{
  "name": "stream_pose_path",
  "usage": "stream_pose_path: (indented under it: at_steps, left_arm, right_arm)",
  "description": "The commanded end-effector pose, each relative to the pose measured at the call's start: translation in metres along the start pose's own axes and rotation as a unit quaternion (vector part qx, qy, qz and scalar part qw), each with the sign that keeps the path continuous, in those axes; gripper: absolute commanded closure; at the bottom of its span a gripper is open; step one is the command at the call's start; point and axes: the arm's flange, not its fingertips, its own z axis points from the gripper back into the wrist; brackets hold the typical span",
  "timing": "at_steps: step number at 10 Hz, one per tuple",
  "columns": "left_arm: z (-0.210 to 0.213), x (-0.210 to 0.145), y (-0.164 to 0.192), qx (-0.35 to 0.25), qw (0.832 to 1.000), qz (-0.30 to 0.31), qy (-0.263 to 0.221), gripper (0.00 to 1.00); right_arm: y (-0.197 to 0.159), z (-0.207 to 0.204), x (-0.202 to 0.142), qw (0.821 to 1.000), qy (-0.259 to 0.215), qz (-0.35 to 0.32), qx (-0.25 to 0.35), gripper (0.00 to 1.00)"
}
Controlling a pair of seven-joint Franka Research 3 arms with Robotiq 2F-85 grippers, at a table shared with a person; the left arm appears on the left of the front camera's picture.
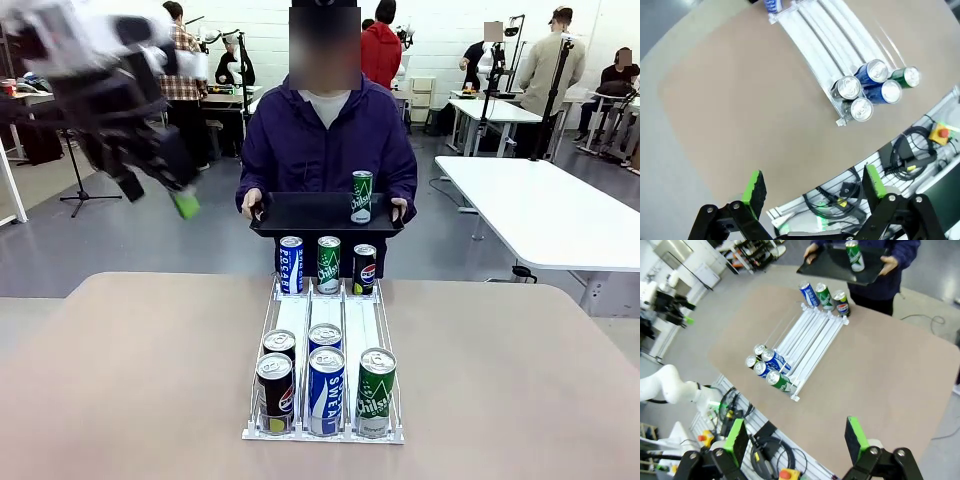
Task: Retrieve and hand over the desired beverage to the person.
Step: Pick up another can of the same type that the person held from the Automatic Can Dispenser.
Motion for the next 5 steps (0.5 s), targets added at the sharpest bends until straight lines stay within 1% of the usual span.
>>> stream_pose_path:
  at_steps: [1,2,3,5]
  left_arm:
    - [-0.028,0.025,-0.019,0.018,0.996,0.079,0.040,0.00]
    - [-0.042,0.035,-0.036,0.007,0.994,0.106,0.036,0.00]
    - [-0.048,0.042,-0.045,-0.007,0.992,0.119,0.033,0.00]
    - [-0.051,0.047,-0.048,-0.015,0.993,0.115,0.037,0.00]
  right_arm:
    - [-0.003,-0.002,0.000,1.000,0.001,0.006,0.004,0.00]
    - [-0.003,-0.002,0.000,1.000,0.001,0.006,0.004,0.00]
    - [-0.003,-0.002,0.000,1.000,0.001,0.006,0.004,0.00]
    - [-0.003,-0.002,0.000,1.000,0.001,0.006,0.004,0.00]
